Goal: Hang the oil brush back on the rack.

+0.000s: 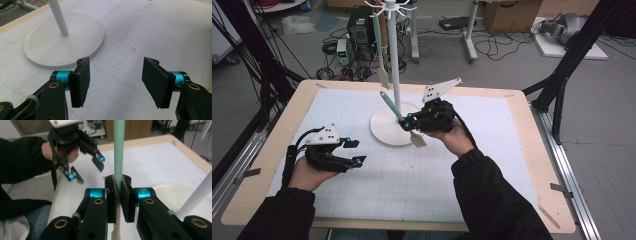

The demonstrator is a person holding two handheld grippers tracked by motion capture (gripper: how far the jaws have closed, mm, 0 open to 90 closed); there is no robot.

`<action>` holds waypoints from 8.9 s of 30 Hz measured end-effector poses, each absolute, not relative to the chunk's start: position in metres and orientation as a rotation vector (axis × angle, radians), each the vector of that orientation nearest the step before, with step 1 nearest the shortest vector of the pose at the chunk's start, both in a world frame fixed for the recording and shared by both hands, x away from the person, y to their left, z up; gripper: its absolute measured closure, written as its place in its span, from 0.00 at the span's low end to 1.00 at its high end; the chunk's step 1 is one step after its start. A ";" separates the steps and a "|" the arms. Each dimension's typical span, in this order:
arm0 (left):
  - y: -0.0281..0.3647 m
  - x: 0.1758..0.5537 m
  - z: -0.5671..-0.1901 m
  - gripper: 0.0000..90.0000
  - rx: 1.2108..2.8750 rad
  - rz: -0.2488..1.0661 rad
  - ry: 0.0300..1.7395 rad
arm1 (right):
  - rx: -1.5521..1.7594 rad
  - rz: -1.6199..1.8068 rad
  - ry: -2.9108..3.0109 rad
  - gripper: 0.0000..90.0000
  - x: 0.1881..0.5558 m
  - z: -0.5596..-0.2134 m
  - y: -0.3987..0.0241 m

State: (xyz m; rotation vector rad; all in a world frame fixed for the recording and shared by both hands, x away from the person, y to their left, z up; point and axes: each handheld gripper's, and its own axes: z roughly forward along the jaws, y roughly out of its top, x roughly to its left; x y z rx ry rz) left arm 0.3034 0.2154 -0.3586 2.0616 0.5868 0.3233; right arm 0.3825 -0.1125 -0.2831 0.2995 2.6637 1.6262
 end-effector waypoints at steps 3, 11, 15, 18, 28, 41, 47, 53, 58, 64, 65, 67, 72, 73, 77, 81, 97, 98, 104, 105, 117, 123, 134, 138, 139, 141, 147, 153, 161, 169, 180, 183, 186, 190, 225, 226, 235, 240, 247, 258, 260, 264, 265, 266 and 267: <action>0.216 0.303 -0.359 0.43 2.060 0.333 0.590 | 0.282 1.633 2.642 0.94 0.386 -0.274 -0.110; 0.218 0.304 -0.362 0.40 2.054 0.334 0.600 | 0.311 1.696 2.599 0.94 0.393 -0.268 -0.107; 0.218 0.305 -0.363 0.39 2.057 0.344 0.597 | 0.323 1.709 2.590 0.94 0.398 -0.265 -0.108; 0.218 0.306 -0.364 0.38 2.060 0.350 0.604 | 0.331 1.718 2.579 0.94 0.402 -0.261 -0.107; 0.217 0.304 -0.363 0.36 2.051 0.354 0.606 | 0.329 1.751 2.534 0.94 0.407 -0.247 -0.105; 0.219 0.303 -0.363 0.35 2.055 0.373 0.611 | 0.358 1.793 2.486 0.94 0.414 -0.230 -0.106; 0.220 0.304 -0.363 0.35 2.055 0.378 0.616 | 0.359 1.777 2.462 0.94 0.417 -0.216 -0.103; 0.221 0.304 -0.363 0.34 2.045 0.374 0.626 | 0.365 1.790 2.436 0.94 0.422 -0.203 -0.104; 0.221 0.304 -0.364 0.34 2.045 0.384 0.623 | 0.389 1.776 2.436 0.94 0.428 -0.195 -0.106; 0.221 0.304 -0.364 0.34 2.047 0.381 0.627 | 0.431 1.807 2.422 0.94 0.434 -0.189 -0.108; 0.221 0.304 -0.365 0.34 2.049 0.378 0.624 | 0.440 1.811 2.421 0.94 0.435 -0.188 -0.109; 0.220 0.304 -0.365 0.34 2.052 0.378 0.623 | 0.442 1.809 2.412 0.94 0.436 -0.187 -0.109; 0.220 0.304 -0.364 0.34 2.048 0.380 0.619 | 0.467 1.814 2.416 0.94 0.441 -0.189 -0.110; 0.220 0.304 -0.364 0.34 2.050 0.380 0.616 | 0.472 1.818 2.416 0.94 0.442 -0.189 -0.110; 0.220 0.304 -0.365 0.34 2.049 0.382 0.620 | 0.486 1.835 2.409 0.94 0.444 -0.190 -0.111; 0.221 0.304 -0.364 0.34 2.050 0.382 0.619 | 0.493 1.859 2.409 0.94 0.447 -0.192 -0.112; 0.221 0.304 -0.364 0.34 2.051 0.380 0.608 | 0.534 1.888 2.405 0.93 0.453 -0.197 -0.109; 0.221 0.304 -0.364 0.34 2.051 0.382 0.609 | 0.538 1.879 2.403 0.93 0.453 -0.196 -0.109; 0.221 0.304 -0.364 0.33 2.051 0.379 0.610 | 0.560 1.859 2.395 0.87 0.452 -0.196 -0.112; 0.221 0.304 -0.364 0.33 2.050 0.379 0.609 | 0.565 1.848 2.392 0.85 0.451 -0.195 -0.112; 0.220 0.304 -0.364 0.33 2.051 0.378 0.612 | 0.614 1.738 2.366 0.59 0.443 -0.193 -0.119; 0.222 0.304 -0.364 0.31 2.033 0.375 0.626 | 0.646 1.695 2.373 0.50 0.437 -0.201 -0.127; 0.221 0.304 -0.363 0.30 2.036 0.378 0.628 | 0.684 1.648 2.367 0.34 0.424 -0.215 -0.138; 0.222 0.304 -0.362 0.28 2.028 0.378 0.637 | 0.684 1.636 2.377 0.32 0.419 -0.222 -0.139; 0.222 0.304 -0.362 0.28 2.028 0.379 0.638 | 0.687 1.633 2.379 0.31 0.418 -0.223 -0.139; 0.222 0.304 -0.362 0.27 2.025 0.381 0.641 | 0.689 1.620 2.385 0.30 0.417 -0.226 -0.139; 0.224 0.304 -0.361 0.23 2.015 0.393 0.656 | 0.694 1.583 2.388 0.26 0.413 -0.233 -0.141; 0.224 0.304 -0.361 0.22 2.017 0.389 0.660 | 0.701 1.579 2.382 0.25 0.409 -0.240 -0.148; 0.224 0.305 -0.362 0.22 2.013 0.389 0.664 | 0.705 1.588 2.379 0.24 0.408 -0.243 -0.151; 0.226 0.305 -0.361 0.22 2.012 0.395 0.663 | 0.695 1.577 2.393 0.24 0.407 -0.246 -0.151; 0.226 0.305 -0.361 0.22 2.014 0.391 0.667 | 0.717 1.572 2.400 0.24 0.405 -0.258 -0.158; 0.226 0.305 -0.361 0.22 2.013 0.390 0.669 | 0.719 1.565 2.405 0.24 0.403 -0.261 -0.159; 0.226 0.304 -0.361 0.22 2.014 0.395 0.669 | 0.728 1.561 2.409 0.24 0.401 -0.265 -0.161; 0.226 0.305 -0.361 0.22 2.014 0.396 0.669 | 0.734 1.562 2.407 0.23 0.399 -0.269 -0.164; 0.228 0.304 -0.361 0.22 2.011 0.398 0.679 | 0.797 1.543 2.420 0.22 0.377 -0.312 -0.186; 0.228 0.304 -0.361 0.22 2.008 0.398 0.682 | 0.802 1.541 2.420 0.22 0.375 -0.314 -0.187; 0.229 0.304 -0.361 0.22 2.009 0.403 0.683 | 0.823 1.527 2.419 0.22 0.366 -0.327 -0.197; 0.229 0.304 -0.362 0.22 2.011 0.403 0.686 | 0.843 1.531 2.415 0.22 0.360 -0.334 -0.204; 0.229 0.304 -0.362 0.22 2.015 0.399 0.686 | 0.874 1.524 2.412 0.22 0.352 -0.345 -0.215; 0.231 0.304 -0.363 0.22 2.004 0.397 0.695 | 0.911 1.503 2.400 0.22 0.341 -0.359 -0.228; 0.231 0.304 -0.363 0.22 2.002 0.394 0.698 | 0.904 1.499 2.398 0.22 0.339 -0.360 -0.229; 0.232 0.303 -0.363 0.22 1.999 0.397 0.700 | 0.911 1.488 2.401 0.22 0.335 -0.364 -0.232; 0.232 0.303 -0.363 0.22 2.000 0.397 0.700 | 0.916 1.485 2.401 0.22 0.334 -0.366 -0.233; 0.232 0.303 -0.363 0.22 1.998 0.396 0.701 | 0.915 1.485 2.398 0.22 0.334 -0.367 -0.235; 0.232 0.303 -0.363 0.22 1.998 0.395 0.700 | 0.922 1.484 2.399 0.22 0.333 -0.369 -0.236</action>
